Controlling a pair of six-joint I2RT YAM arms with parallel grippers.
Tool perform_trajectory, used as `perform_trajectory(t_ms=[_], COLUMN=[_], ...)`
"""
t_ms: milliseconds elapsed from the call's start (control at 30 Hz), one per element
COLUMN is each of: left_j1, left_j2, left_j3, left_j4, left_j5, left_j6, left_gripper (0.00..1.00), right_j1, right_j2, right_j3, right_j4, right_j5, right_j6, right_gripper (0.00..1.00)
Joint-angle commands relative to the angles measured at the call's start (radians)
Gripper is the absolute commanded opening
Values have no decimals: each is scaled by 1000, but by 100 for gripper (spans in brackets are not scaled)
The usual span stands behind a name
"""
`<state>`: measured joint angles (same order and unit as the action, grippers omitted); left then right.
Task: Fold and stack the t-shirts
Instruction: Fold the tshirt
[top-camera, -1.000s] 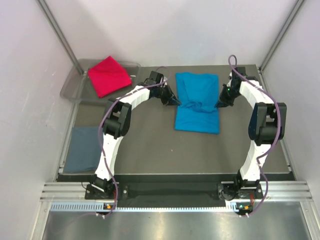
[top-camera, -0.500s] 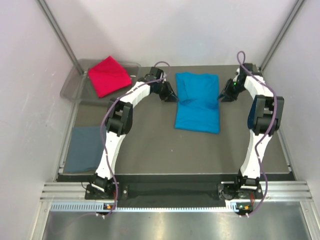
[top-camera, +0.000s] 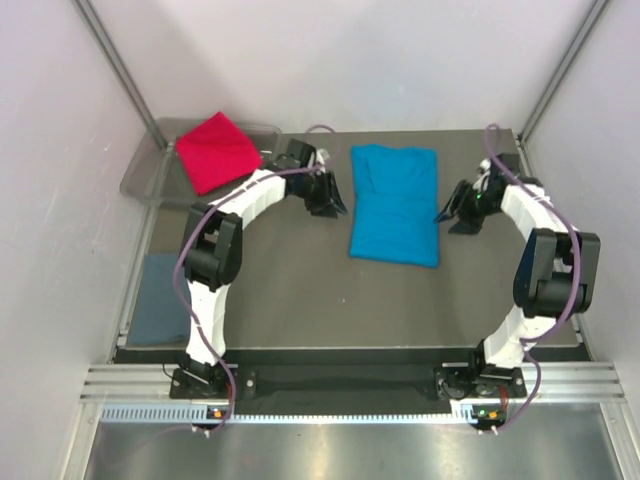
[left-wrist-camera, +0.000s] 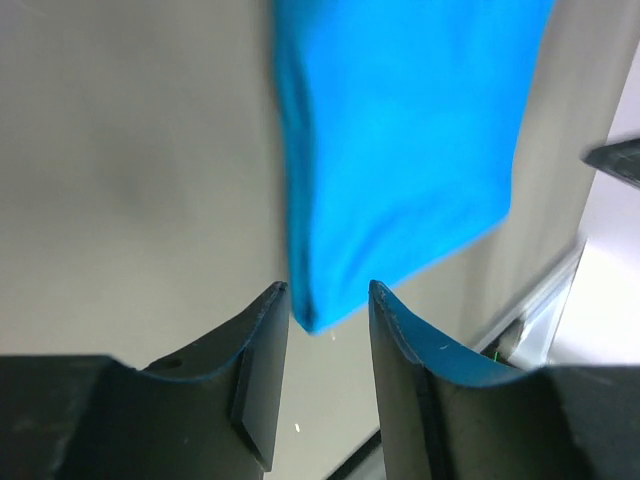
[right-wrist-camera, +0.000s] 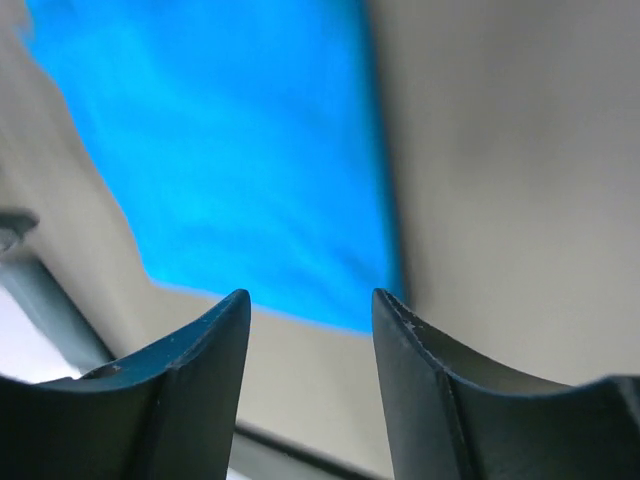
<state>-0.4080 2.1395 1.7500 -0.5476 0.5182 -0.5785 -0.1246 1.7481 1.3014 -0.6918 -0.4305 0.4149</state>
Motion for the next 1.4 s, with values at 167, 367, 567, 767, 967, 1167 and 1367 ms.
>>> perform_trajectory(t_ms=[167, 367, 567, 767, 967, 1167, 1367], left_j1=[-84, -89, -92, -107, -117, -117, -132], left_j2=[-30, -4, -21, -29, -47, -20, -3], left_j3=[-150, -179, -276, -322, -356, -314, -356], left_j4=[138, 156, 222, 242, 288, 290, 333], left_j5=[108, 140, 163, 177, 161, 160, 184], left_j6=[95, 69, 8, -26, -40, -32, -84], left_gripper=[43, 41, 36, 33, 35, 38, 0], right_j1=[42, 42, 46, 48, 51, 54, 57], right_j2=[-119, -128, -101, -65, -67, -64, -62], right_j3=[-296, -338, -326, -280, -286, -289, -283], right_j4=[118, 140, 155, 135, 127, 121, 109], right_j5=[-14, -28, -37, -48, -51, -48, -10], right_j6=[-152, -182, -183, -189, -192, -195, -180], right_gripper=[53, 50, 45, 37, 36, 35, 10])
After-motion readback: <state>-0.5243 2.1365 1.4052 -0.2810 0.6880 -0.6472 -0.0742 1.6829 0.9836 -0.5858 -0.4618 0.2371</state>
